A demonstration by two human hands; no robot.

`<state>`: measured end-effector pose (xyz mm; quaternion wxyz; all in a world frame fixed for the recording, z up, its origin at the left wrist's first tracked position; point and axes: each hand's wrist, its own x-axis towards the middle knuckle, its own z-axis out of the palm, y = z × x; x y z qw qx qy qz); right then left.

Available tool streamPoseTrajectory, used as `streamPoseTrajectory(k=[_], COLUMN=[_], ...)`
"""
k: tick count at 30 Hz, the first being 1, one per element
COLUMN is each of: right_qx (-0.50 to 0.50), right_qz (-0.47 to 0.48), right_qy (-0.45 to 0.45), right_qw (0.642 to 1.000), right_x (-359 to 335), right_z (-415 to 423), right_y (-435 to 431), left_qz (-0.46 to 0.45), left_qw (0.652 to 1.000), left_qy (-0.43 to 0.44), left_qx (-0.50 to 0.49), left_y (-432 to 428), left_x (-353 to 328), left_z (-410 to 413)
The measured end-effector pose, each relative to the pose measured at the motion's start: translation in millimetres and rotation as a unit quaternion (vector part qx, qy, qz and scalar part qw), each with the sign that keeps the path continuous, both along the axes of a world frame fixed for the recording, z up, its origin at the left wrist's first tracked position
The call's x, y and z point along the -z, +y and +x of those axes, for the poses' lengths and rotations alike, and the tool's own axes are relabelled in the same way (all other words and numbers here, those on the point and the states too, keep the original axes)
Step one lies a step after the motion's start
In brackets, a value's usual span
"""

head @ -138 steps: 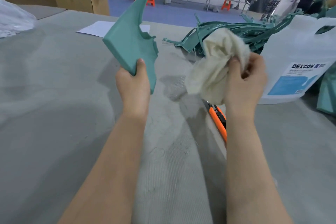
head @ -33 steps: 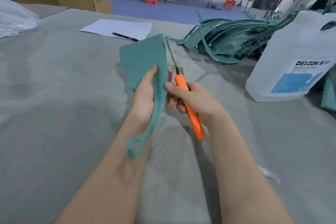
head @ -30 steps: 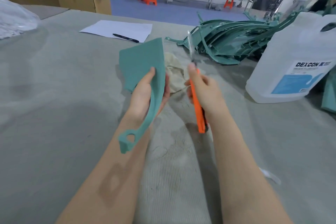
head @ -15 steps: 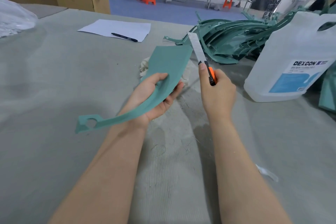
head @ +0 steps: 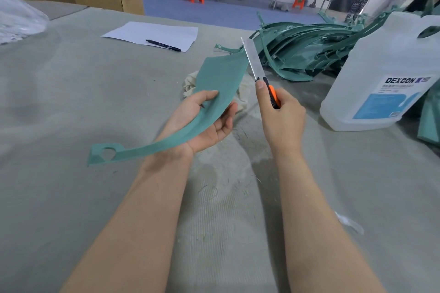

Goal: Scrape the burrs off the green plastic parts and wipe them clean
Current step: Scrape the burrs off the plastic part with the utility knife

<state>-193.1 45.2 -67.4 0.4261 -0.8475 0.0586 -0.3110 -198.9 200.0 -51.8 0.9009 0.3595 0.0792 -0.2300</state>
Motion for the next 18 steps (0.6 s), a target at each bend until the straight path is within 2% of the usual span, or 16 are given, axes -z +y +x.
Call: streamPoseTrajectory(k=[18], right_qx=[-0.082], right_qz=[-0.028], right_qy=[-0.003], right_qw=[0.996], right_x=[3.7], right_z=[2.1], right_y=[8.3], left_qz=[-0.064], left_qw=[0.997], left_qy=[0.008], left_qx=[-0.038], left_y=[7.3], left_x=[-7.3], left_z=[-1.4])
